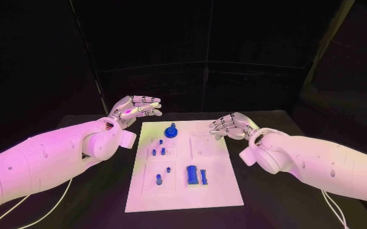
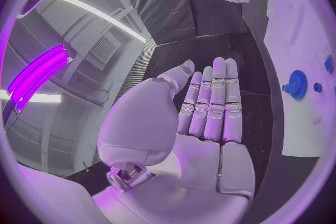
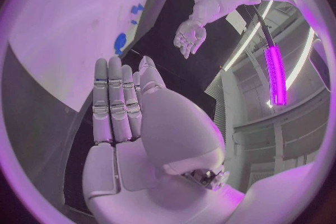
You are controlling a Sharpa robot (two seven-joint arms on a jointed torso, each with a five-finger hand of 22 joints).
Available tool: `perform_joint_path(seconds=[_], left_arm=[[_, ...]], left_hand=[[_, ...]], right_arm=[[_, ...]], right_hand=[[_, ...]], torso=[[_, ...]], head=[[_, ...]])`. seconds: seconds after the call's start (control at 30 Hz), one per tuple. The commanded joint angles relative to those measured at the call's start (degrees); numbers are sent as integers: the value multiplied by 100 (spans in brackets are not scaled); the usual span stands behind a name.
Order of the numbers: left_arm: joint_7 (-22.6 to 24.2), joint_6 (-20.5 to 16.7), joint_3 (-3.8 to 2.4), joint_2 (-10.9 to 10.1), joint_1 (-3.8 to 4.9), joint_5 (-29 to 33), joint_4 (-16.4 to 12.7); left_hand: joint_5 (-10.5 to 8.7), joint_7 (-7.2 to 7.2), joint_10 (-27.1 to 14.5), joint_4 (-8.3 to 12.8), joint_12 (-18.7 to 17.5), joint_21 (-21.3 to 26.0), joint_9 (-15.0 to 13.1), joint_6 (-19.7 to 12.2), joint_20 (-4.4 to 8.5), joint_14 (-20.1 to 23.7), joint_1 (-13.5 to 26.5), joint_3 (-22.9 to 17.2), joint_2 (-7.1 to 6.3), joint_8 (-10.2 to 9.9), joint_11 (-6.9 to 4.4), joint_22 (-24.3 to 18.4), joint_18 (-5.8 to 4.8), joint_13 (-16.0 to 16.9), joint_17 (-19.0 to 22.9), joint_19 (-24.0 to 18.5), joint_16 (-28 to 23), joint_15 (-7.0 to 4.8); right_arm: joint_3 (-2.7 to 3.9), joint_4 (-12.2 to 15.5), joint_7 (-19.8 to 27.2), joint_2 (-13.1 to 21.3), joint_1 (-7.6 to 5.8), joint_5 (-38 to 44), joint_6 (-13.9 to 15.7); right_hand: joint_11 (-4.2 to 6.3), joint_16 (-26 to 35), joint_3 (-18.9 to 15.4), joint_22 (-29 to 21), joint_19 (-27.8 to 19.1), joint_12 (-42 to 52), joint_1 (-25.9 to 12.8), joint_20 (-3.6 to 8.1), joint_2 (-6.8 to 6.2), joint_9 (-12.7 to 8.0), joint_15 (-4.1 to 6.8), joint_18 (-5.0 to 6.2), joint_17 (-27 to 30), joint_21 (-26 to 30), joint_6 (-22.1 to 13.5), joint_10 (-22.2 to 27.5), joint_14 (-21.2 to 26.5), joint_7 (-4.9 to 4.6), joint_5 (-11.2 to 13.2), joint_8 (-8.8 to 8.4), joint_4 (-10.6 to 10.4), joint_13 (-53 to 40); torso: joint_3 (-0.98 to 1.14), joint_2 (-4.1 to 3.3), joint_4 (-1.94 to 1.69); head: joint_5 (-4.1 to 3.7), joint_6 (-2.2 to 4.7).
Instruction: Assemble the parts on the task board
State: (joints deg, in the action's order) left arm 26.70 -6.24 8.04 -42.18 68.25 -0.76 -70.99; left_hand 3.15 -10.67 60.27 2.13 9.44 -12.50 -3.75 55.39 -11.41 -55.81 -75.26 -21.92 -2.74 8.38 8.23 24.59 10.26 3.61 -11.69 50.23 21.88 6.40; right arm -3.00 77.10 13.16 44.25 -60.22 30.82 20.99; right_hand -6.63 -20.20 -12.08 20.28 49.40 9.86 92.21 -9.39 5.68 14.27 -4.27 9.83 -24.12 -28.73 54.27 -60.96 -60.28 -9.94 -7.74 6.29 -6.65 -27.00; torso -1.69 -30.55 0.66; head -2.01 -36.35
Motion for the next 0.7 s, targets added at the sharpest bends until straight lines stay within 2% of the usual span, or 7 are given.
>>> perform_joint_path(seconds=[0.03, 0.2, 0.23, 0.33, 0.37, 0.4, 0.7], left_arm=[[434, -572, -4, 95, -7, 174, 144], [428, -803, -4, 303, -65, 328, 395], [198, -439, 0, 281, -60, 127, 357], [200, -490, -12, 273, -72, 126, 324], [201, -530, -22, 267, -81, 125, 296], [203, -584, -35, 258, -93, 124, 260], [236, -1571, -272, 101, -313, 109, -404]], left_hand=[[-4, -29, -57, -15, -207, 432, 1, -65, -198, 134, -31, -2, -29, -126, 101, -366, -68, 6, 230, -343, -494, 122], [17, 90, -563, -46, -575, 846, 9, -346, -468, 388, 15, 193, -10, -433, 382, -781, -27, -9, 506, -688, -1114, 372], [-315, 388, -2174, -213, -944, 1250, 375, -1886, 24, 1927, 2258, 780, 274, -838, 8, -1265, -307, -361, 692, -1964, -1406, 62], [-315, 431, -2492, -213, -944, 1250, 375, -2146, 75, 2195, 2605, 913, 274, -838, -23, -1409, -307, -361, 755, -2255, -1528, 34], [-315, 452, -2626, -213, -944, 1250, 375, -2272, 114, 2322, 2793, 963, 274, -838, -53, -1451, -348, -361, 1169, -2360, -1556, 9], [-315, 477, -2773, -213, -944, 1250, 375, -2412, 155, 2462, 2999, 1013, 274, -838, -86, -1494, -384, -361, 1169, -2474, -1584, -20], [-315, 654, -3746, -213, -944, 1250, 375, -3346, 452, 3394, 4350, 1364, 274, -838, -306, -1782, -532, -361, 1169, -3237, -1762, -205]], right_arm=[[35, -315, 959, -194, -26, -1211, -95], [91, -861, 1205, -541, -40, -1449, -211], [85, -794, 679, -513, -29, -890, -61], [90, -750, 699, -501, -28, -937, -11], [94, -715, 716, -492, -27, -974, 29], [99, -668, 738, -479, -26, -1024, 83], [188, 197, 1148, -247, -12, -1935, 1070]], right_hand=[[-80, 630, -76, -376, -183, -310, -4, -202, -7, -129, -149, -49, 445, 574, 26, -104, 293, -57, -29, -133, -21, 596], [-110, 1239, -102, -954, 215, -562, -100, -391, 72, -443, -214, 80, 1140, 1315, 136, -399, 0, -105, 0, -256, 49, 1651], [131, 1438, 292, -1239, -1369, -986, -2806, 7, -131, -717, -22, -296, 1478, 1736, -1550, 1573, 1835, 222, 223, -629, 219, 1898], [151, 1536, 336, -1354, -1510, -986, -3219, 66, -149, -806, 0, -295, 1617, 1888, -1773, 1816, 2034, 270, 268, -629, 665, 2070], [171, 1557, 369, -1383, -1645, -986, -3459, 100, -568, -831, 16, -296, 1650, 1931, -1917, 1985, 2191, 299, 287, -629, 665, 2099], [193, 1579, 411, -1411, -1787, -986, -3708, 137, -568, -857, 427, -296, 1683, 1972, -2068, 2161, 2357, 329, 310, -629, 665, 2126], [663, 2020, 640, -1587, -2687, -986, -5280, 365, -568, -1020, 427, -456, 1892, 2228, -3027, 3283, 3405, 520, 774, -629, 665, 2291]], torso=[[23, 88, -40], [45, 115, -71], [29, 82, -46], [47, 63, -49], [61, 48, -51], [81, 29, -54], [169, -63, -66]], head=[[-4, 38], [8, 76], [4, 62], [30, 79], [50, 93], [77, 112], [201, 198]])
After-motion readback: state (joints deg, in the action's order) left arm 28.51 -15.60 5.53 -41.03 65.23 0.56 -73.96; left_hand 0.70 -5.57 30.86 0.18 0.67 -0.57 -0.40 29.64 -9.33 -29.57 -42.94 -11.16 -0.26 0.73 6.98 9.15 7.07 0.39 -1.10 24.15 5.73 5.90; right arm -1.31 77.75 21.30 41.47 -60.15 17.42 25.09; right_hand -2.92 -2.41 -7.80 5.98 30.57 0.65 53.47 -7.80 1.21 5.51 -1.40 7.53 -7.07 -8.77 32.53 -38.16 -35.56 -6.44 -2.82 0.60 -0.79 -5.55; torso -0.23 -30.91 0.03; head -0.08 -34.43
